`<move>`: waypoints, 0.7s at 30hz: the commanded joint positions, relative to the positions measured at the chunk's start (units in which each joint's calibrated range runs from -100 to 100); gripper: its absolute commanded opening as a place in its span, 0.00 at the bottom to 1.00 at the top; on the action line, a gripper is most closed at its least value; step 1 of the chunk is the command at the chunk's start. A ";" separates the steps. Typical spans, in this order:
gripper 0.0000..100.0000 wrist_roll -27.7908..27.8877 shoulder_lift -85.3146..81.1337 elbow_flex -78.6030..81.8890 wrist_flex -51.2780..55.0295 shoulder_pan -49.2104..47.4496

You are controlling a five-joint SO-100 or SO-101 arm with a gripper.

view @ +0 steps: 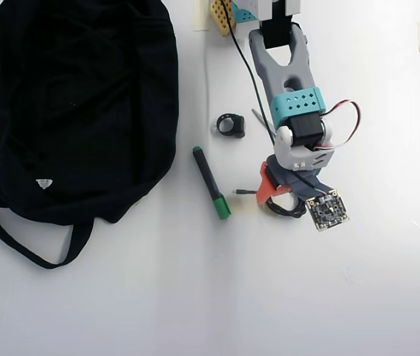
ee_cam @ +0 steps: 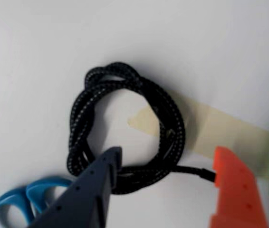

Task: Put the cable into the black bag

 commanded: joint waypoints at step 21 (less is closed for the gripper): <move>0.26 0.88 1.27 -2.75 -0.84 2.71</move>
